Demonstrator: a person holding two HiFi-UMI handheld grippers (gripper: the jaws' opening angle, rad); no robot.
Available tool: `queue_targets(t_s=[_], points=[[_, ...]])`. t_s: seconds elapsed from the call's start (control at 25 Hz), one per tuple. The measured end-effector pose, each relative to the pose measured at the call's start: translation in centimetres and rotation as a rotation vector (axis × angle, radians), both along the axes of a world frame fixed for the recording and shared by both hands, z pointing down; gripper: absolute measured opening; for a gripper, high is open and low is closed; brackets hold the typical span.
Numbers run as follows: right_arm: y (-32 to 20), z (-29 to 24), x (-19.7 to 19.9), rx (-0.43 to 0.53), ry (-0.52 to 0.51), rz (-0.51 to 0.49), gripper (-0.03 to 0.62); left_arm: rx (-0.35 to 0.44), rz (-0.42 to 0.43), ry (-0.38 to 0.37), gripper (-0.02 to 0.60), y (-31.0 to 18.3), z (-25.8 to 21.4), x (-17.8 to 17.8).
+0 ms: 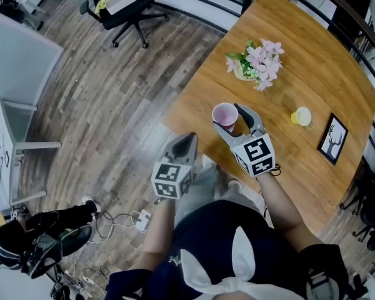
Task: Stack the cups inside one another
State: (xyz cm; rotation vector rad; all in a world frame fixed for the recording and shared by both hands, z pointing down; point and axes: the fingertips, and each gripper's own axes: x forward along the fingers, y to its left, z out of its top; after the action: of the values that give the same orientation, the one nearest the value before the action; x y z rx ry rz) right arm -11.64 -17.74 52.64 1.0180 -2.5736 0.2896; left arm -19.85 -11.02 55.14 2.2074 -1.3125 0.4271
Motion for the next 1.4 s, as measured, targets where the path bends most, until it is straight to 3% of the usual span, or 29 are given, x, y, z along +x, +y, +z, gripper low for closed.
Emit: queue_targets(t_s=[0.72, 1.12, 1.4], points=[[0.8, 5.3, -0.2, -0.091, 0.092, -0.023, 0.35, -0.025, 0.015, 0.01, 0.018, -0.4, 1.3, -0.1], [1.1, 4.6, 0.3, -0.076, 0.085, -0.006, 0.35, -0.001, 0.025, 0.019, 0.018, -0.4, 0.8, 0.4], [0.4, 3.1, 3.0, -0.05, 0.081, 0.054, 0.35, 0.017, 0.06, 0.045, 0.018, -0.9, 0.2, 2.1]])
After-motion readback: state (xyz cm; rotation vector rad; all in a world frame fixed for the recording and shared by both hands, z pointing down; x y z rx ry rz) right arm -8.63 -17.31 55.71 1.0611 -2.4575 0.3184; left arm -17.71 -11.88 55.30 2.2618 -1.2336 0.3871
